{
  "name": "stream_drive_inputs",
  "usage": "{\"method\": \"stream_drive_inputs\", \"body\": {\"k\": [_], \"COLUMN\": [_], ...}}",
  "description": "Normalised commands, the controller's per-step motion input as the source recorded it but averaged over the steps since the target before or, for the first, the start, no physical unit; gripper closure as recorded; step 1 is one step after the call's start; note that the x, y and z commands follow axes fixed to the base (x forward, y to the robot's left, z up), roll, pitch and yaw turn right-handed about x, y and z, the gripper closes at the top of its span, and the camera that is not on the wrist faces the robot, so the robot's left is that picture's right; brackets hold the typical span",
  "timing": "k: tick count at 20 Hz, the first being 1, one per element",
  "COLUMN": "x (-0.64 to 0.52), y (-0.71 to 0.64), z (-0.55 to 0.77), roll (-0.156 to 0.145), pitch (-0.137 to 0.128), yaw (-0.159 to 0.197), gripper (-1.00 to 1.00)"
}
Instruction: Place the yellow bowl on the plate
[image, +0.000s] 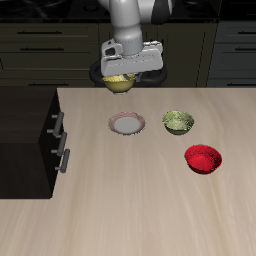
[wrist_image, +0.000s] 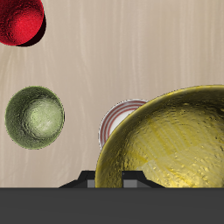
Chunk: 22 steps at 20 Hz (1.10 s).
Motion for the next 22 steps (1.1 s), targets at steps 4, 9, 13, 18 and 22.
{"method": "stream_drive_inputs", "body": {"k": [4, 9, 13, 18, 22], "x": [0.00, 0.01, 0.02, -0.02, 0.00], "y": [-0.03, -0.02, 0.00, -0.06, -0.03], "z": [-0.14, -0.20, -0.15, -0.16, -0.10], "roll": [-0.008, -0.004, 0.008, -0.010, -0.013], "pitch": [0.017, 0.022, 0.019, 0.013, 0.010], "yaw": [-0.006, -0.008, -0.021, -0.022, 0.005], "gripper": [1.00, 1.00, 1.00, 1.00, 1.00]}}
